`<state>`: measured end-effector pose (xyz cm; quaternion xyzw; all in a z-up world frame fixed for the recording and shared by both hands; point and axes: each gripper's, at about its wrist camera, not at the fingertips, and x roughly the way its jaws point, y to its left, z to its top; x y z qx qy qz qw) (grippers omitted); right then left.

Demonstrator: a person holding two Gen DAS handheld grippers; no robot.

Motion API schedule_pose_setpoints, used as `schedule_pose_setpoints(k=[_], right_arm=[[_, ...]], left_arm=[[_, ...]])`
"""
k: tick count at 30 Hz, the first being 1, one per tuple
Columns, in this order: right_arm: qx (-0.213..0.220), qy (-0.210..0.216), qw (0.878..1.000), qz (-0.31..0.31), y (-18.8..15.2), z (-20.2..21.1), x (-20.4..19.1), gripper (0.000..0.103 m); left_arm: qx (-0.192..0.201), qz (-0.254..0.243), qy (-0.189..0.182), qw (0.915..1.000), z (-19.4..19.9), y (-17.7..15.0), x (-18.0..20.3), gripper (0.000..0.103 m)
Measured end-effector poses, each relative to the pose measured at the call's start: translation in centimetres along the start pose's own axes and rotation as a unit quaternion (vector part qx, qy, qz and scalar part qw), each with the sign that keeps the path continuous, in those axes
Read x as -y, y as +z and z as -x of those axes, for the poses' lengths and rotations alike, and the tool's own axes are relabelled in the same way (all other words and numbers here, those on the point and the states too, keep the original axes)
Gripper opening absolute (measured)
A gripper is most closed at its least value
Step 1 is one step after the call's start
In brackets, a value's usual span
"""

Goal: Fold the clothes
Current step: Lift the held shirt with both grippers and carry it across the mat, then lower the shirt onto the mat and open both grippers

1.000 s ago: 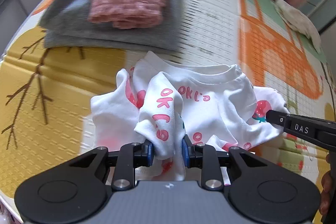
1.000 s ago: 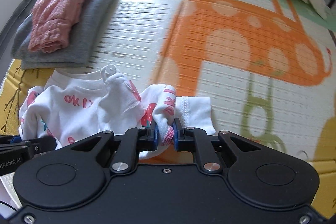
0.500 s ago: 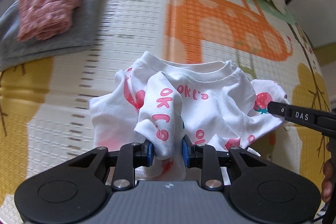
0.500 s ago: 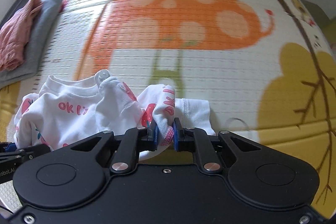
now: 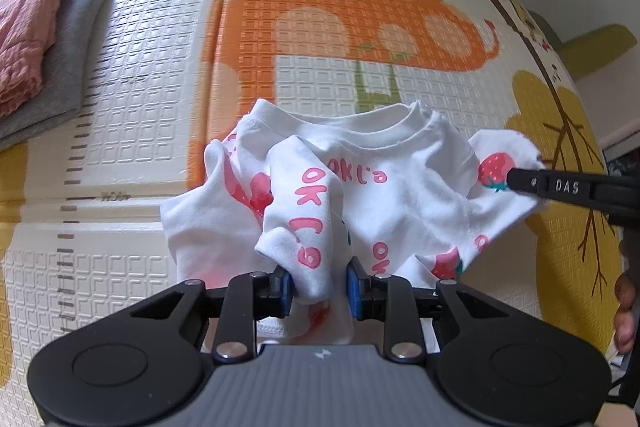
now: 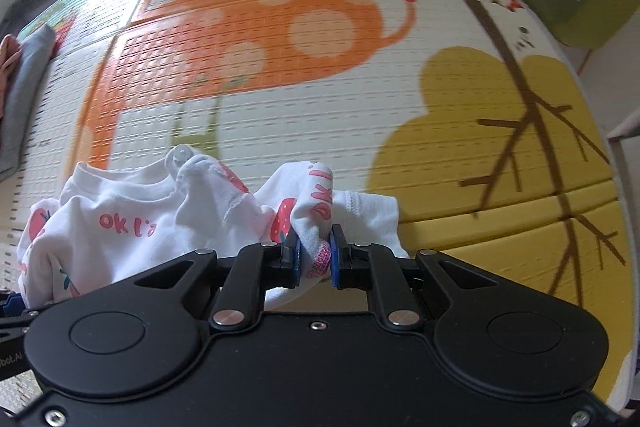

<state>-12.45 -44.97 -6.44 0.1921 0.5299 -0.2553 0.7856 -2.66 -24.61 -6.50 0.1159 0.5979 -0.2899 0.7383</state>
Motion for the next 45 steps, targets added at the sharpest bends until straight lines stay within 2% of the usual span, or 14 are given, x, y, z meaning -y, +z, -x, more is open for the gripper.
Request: schedule_pose_setpoints(k=[6, 9, 13, 15, 20, 22, 25, 28, 30, 34, 36, 40, 45], right_arm=[[0.003, -0.011, 1.000, -0.010, 0.3, -0.2, 2.0, 0.012], [0.005, -0.018, 1.000, -0.014, 0.4, -0.3, 2.7, 0.012], [0.006, -0.024, 1.000, -0.018, 0.6, -0.5, 3.4, 0.012], [0.007, -0.027, 0.999, -0.019, 0.7, -0.5, 3.7, 0.012], [0.005, -0.026, 0.999, -0.024, 1.1, -0.9, 4.3, 0.012], [0.012, -0.027, 0.999, -0.025, 1.1, -0.7, 4.4, 0.015], [0.018, -0.033, 0.999, -0.026, 1.2, -0.2, 4.3, 0.028], [0.033, -0.038, 0.999, -0.018, 1.2, 0.8, 4.0, 0.030], [0.037, -0.036, 0.999, -0.016, 1.2, 1.6, 3.9, 0.034], [0.036, -0.014, 0.999, -0.005, 0.5, 2.9, 3.3, 0.035], [0.033, -0.003, 0.999, 0.003, -0.3, 3.5, 2.8, 0.035], [0.024, 0.017, 0.999, 0.019, -2.2, 4.4, 1.5, 0.035], [0.011, 0.037, 0.999, 0.035, -5.0, 4.8, -0.2, 0.036]], left_arm=[[-0.003, -0.020, 0.004, 0.9998, -0.4, 0.0, 0.8, 0.041], [0.004, -0.028, 0.012, 0.9995, -0.1, 0.2, 0.9, 0.043], [0.014, -0.028, 0.013, 0.9994, 0.6, 0.7, 0.2, 0.046], [0.022, -0.024, 0.020, 0.9993, 0.9, 1.1, -0.4, 0.051], [0.029, -0.027, 0.037, 0.9985, 1.2, 2.2, -1.5, 0.056], [0.029, -0.030, 0.044, 0.9982, 1.1, 2.5, -1.8, 0.057], [0.027, -0.030, 0.047, 0.9981, 1.0, 2.9, -2.5, 0.058], [0.026, -0.032, 0.044, 0.9982, 1.0, 3.0, -3.1, 0.060], [0.027, -0.034, 0.039, 0.9983, 1.2, 3.1, -3.4, 0.061], [0.031, -0.037, 0.025, 0.9985, 1.7, 3.2, -4.0, 0.061], [0.040, -0.039, 0.020, 0.9982, 2.3, 3.1, -4.3, 0.065], [0.054, -0.042, 0.035, 0.9970, 3.1, 3.3, -5.3, 0.070], [0.043, -0.034, 0.053, 0.9971, 2.1, 3.2, -7.3, 0.070]])
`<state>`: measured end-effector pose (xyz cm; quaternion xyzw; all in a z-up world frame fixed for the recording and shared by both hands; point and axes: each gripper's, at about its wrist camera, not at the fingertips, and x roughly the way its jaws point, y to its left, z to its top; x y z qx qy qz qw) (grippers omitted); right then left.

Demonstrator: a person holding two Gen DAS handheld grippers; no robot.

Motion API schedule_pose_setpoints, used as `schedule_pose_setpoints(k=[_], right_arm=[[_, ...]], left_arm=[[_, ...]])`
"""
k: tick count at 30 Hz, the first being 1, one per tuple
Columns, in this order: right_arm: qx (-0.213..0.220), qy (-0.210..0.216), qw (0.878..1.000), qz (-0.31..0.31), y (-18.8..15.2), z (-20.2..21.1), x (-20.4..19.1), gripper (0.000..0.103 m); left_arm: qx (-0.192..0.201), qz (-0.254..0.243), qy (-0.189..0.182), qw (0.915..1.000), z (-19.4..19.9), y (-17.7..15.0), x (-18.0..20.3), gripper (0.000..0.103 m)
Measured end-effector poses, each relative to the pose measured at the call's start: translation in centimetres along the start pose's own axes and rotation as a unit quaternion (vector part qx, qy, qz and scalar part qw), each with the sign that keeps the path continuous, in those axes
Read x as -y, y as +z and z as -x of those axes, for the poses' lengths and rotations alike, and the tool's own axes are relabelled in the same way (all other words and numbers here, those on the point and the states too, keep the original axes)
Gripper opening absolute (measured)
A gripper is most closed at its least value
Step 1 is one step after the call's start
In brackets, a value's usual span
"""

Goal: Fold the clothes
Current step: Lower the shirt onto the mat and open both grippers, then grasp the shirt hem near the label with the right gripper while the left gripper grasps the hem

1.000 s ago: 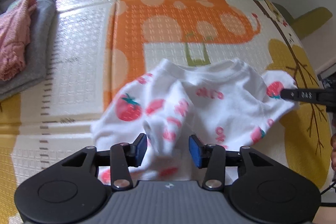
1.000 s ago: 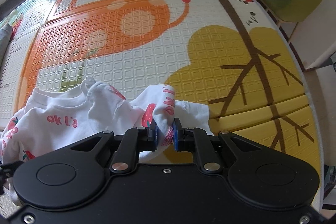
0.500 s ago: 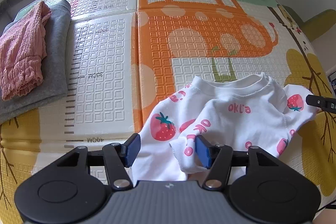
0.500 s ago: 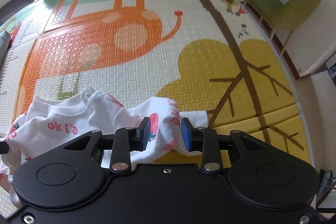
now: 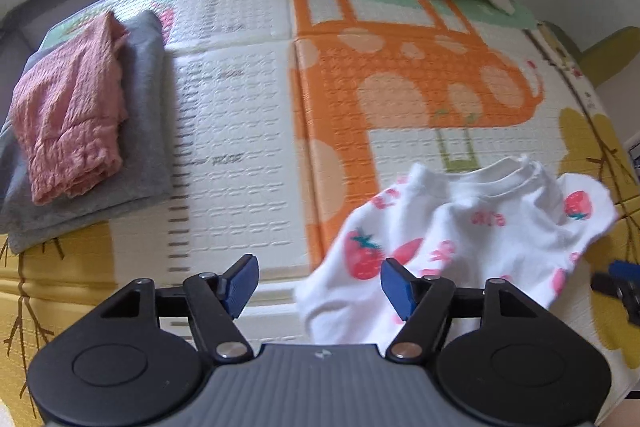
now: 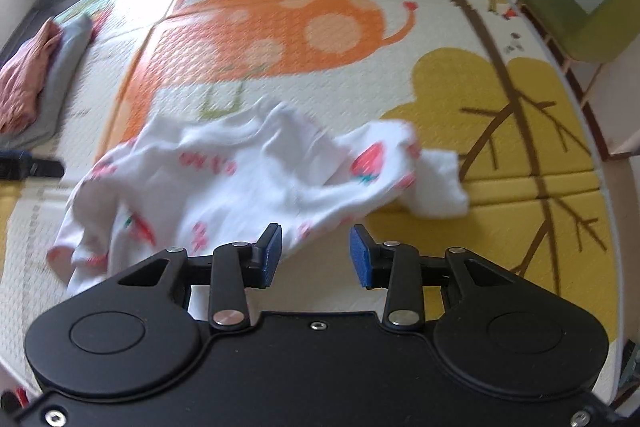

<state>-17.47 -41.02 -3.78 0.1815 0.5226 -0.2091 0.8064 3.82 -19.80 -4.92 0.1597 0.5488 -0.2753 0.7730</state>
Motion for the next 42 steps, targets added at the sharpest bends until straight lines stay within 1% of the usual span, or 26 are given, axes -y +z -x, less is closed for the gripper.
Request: schedule_pose_setpoints(k=[3, 8, 12, 17, 19, 20, 21, 23, 25, 27, 28, 30, 34, 36, 39, 42], right_arm=[[-0.013, 0.014, 1.000, 0.006, -1.7, -0.2, -1.0, 0.036], [-0.031, 0.025, 0.999, 0.016, -4.1, -0.6, -2.4, 0.036], [-0.047, 0.036, 0.998, 0.018, -5.2, -1.1, -3.0, 0.036], [-0.058, 0.038, 0.998, 0.012, -6.3, -2.0, -3.4, 0.036], [-0.061, 0.038, 0.997, 0.008, -6.6, -2.3, -3.6, 0.036], [-0.061, 0.038, 0.997, 0.007, -6.8, -2.4, -3.7, 0.036], [-0.061, 0.039, 0.997, 0.006, -7.0, -2.6, -3.8, 0.035], [-0.059, 0.037, 0.997, 0.010, -7.4, -2.8, -4.2, 0.035], [-0.059, 0.036, 0.997, 0.013, -7.7, -2.9, -4.4, 0.033], [-0.058, 0.035, 0.998, 0.014, -7.9, -3.0, -4.6, 0.032], [-0.057, 0.034, 0.998, 0.017, -7.9, -3.1, -4.7, 0.031], [-0.057, 0.036, 0.998, 0.019, -7.9, -3.1, -4.8, 0.023], [-0.057, 0.035, 0.998, 0.018, -7.9, -3.0, -4.8, 0.017], [-0.057, 0.038, 0.997, 0.018, -8.0, -3.0, -4.8, 0.013], [-0.061, 0.038, 0.997, 0.020, -8.1, -2.9, -4.6, 0.010], [-0.065, 0.038, 0.997, 0.021, -8.2, -2.9, -4.3, 0.010]], left_arm=[[-0.016, 0.002, 0.007, 0.9999, -1.2, -0.5, -0.9, 0.070], [-0.032, 0.002, -0.010, 0.9994, -2.9, -1.3, -1.3, 0.070], [-0.038, -0.006, -0.010, 0.9992, -4.0, -1.7, -1.1, 0.070], [-0.047, 0.004, -0.022, 0.9986, -5.1, -1.7, -1.0, 0.070], [-0.046, 0.006, -0.022, 0.9987, -5.3, -1.7, -0.9, 0.065], [-0.045, 0.006, -0.020, 0.9988, -5.4, -1.7, -0.8, 0.059], [-0.045, 0.002, -0.019, 0.9988, -5.5, -1.7, -0.6, 0.049], [-0.046, -0.005, -0.022, 0.9987, -5.6, -1.8, -0.3, 0.039], [-0.044, -0.011, -0.016, 0.9988, -5.6, -1.8, 0.2, 0.036], [-0.043, -0.016, -0.017, 0.9988, -5.6, -1.7, 0.5, 0.026], [-0.044, -0.015, -0.019, 0.9987, -5.6, -1.7, 0.5, 0.024], [-0.045, -0.014, -0.020, 0.9987, -5.5, -1.6, 0.6, 0.020], [-0.044, -0.007, -0.022, 0.9988, -5.4, -1.6, 0.5, 0.016], [-0.043, -0.001, -0.023, 0.9988, -5.3, -1.6, 0.3, 0.013], [-0.044, 0.008, -0.021, 0.9988, -5.3, -1.5, 0.0, 0.011], [-0.042, 0.014, -0.016, 0.9989, -5.3, -1.3, -0.5, 0.011]])
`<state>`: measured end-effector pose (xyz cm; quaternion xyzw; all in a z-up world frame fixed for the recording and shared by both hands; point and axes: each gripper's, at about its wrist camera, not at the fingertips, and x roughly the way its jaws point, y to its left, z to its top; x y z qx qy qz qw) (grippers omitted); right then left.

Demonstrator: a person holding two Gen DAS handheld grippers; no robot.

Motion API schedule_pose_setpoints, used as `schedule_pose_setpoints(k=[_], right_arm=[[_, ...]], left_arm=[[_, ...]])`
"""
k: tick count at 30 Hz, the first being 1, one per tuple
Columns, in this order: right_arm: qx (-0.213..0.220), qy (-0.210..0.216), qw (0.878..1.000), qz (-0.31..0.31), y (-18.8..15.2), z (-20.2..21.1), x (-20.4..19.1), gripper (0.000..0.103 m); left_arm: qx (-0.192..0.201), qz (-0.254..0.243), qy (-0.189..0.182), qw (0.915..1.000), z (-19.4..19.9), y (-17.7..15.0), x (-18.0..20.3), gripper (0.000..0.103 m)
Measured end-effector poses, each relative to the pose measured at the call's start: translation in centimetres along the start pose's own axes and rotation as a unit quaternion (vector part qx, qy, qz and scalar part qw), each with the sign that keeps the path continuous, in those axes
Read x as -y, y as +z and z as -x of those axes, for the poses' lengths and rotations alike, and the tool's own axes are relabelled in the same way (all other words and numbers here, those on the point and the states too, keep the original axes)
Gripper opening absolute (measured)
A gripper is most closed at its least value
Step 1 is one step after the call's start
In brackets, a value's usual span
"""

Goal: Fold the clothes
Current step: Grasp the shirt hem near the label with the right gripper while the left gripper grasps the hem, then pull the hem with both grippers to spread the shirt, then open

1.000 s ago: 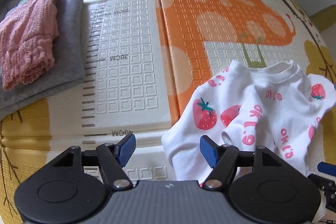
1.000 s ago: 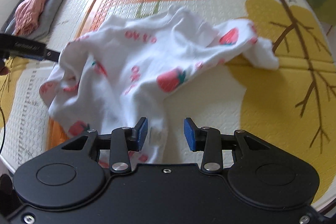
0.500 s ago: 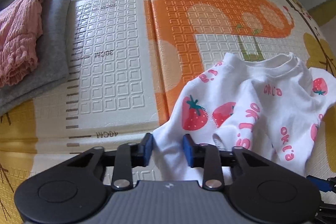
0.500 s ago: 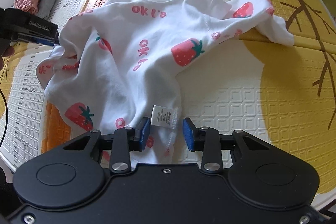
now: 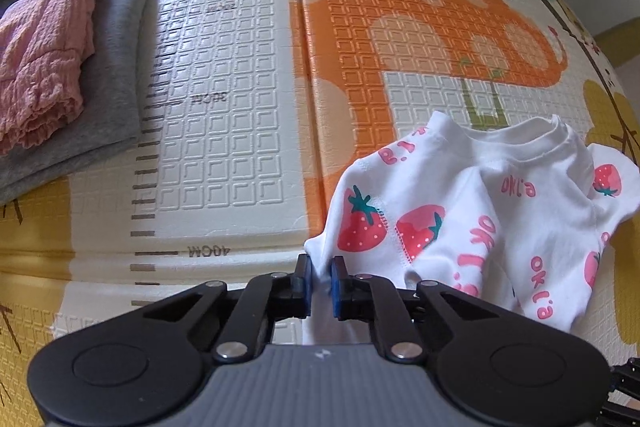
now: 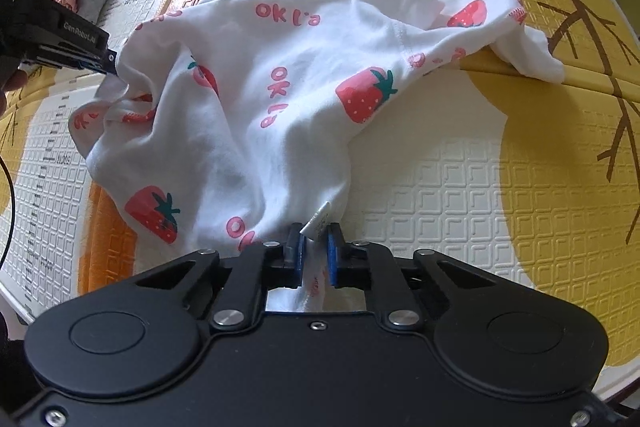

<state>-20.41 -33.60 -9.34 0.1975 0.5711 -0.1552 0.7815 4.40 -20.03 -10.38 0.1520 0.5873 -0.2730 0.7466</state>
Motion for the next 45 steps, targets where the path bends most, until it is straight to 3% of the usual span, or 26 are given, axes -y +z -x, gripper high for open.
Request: schedule_pose_setpoints(k=[18, 34, 40, 42, 45], right_arm=[[-0.019, -0.024, 1.000, 0.007, -0.2, 0.6, 1.8, 0.007], [-0.036, -0.034, 0.998, 0.045, 0.6, 0.5, 3.6, 0.007], [-0.029, -0.029, 0.998, 0.040, 0.5, 1.6, 3.4, 0.015], [-0.016, -0.022, 0.999, 0.034, 0.7, 2.4, 3.5, 0.027], [0.004, -0.016, 0.999, 0.031, 1.5, 3.5, 3.5, 0.029]], left_arm=[[0.025, -0.002, 0.042, 0.9988, 0.9, 1.4, -1.8, 0.011], [0.019, -0.002, 0.072, 0.9972, 0.0, 3.1, -2.3, 0.011], [0.039, -0.021, 0.065, 0.9969, 2.2, 2.5, -1.8, 0.022], [0.050, -0.023, 0.054, 0.9970, 3.6, 2.1, -1.7, 0.036], [0.067, -0.033, 0.042, 0.9963, 5.7, 1.1, -1.2, 0.050]])
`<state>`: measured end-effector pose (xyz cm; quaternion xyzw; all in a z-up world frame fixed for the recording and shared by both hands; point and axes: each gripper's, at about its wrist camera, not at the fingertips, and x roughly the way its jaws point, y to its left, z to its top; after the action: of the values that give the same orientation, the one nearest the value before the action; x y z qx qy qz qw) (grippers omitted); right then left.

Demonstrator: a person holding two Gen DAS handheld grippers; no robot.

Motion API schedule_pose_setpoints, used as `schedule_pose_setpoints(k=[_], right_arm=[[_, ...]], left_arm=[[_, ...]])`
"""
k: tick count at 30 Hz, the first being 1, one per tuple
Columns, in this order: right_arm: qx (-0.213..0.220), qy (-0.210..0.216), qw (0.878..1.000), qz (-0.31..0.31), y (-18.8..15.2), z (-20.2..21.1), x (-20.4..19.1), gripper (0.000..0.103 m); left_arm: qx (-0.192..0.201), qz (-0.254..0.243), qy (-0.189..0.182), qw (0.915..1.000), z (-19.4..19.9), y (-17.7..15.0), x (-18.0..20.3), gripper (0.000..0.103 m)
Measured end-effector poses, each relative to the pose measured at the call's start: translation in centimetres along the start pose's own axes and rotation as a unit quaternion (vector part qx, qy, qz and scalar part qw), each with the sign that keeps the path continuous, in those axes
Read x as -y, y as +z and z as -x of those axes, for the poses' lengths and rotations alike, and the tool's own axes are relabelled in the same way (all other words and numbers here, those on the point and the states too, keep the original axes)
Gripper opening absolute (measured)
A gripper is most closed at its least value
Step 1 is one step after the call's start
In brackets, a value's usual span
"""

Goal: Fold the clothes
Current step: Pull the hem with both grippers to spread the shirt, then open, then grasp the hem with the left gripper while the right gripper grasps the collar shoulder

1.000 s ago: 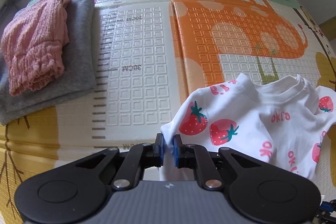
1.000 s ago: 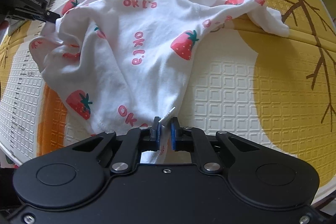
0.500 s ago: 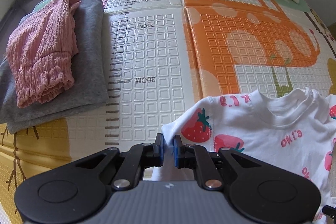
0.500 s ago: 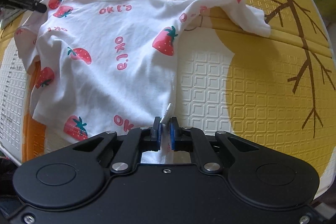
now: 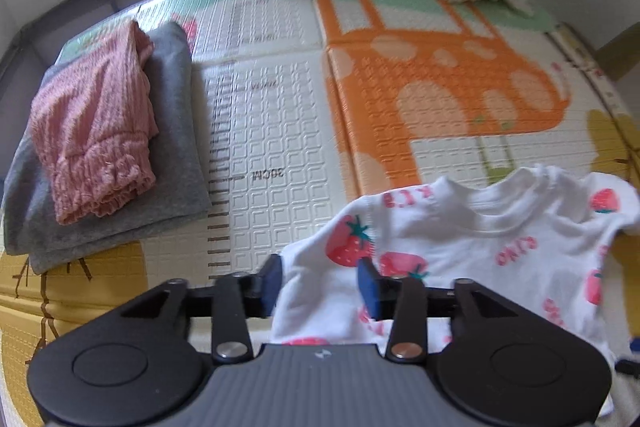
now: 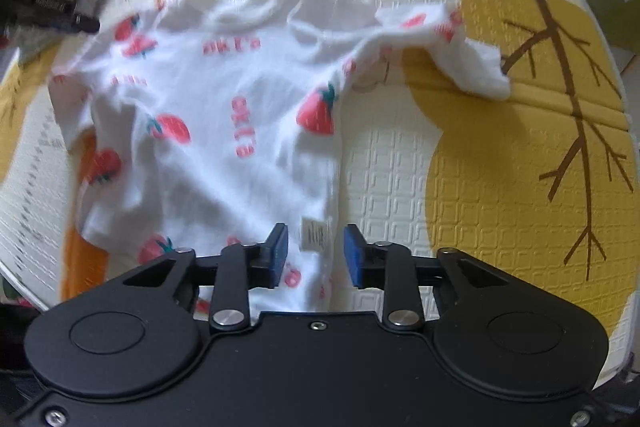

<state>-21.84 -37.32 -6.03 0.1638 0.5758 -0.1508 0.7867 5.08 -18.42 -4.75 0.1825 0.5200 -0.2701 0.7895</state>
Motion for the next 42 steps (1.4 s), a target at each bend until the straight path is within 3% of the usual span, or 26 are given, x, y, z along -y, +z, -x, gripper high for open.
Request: schedule_pose_setpoints(k=[9, 19, 26, 37, 42], right_arm=[[0.027, 0.005, 1.000, -0.006, 3.8, 1.0, 0.4, 0.029], [0.039, 0.009, 0.999, -0.003, 7.3, 0.1, 0.4, 0.030], [0.050, 0.011, 0.999, 0.007, 10.3, -0.6, 0.5, 0.036], [0.049, -0.002, 0.998, 0.044, 14.8, -3.2, 0.2, 0.036], [0.035, 0.001, 0.998, 0.047, 16.3, -5.0, 0.2, 0.036]], left_arm=[[-0.001, -0.053, -0.002, 0.9986, 1.8, -3.4, 2.5, 0.052], [-0.022, -0.068, -0.045, 0.9965, 2.2, -7.4, 4.7, 0.053], [-0.041, -0.099, -0.080, 0.9911, 2.2, -10.1, 6.7, 0.055], [-0.068, -0.080, -0.107, 0.9887, 0.7, -11.6, 7.4, 0.054], [-0.082, -0.066, -0.141, 0.9843, 0.0, -11.8, 7.5, 0.046]])
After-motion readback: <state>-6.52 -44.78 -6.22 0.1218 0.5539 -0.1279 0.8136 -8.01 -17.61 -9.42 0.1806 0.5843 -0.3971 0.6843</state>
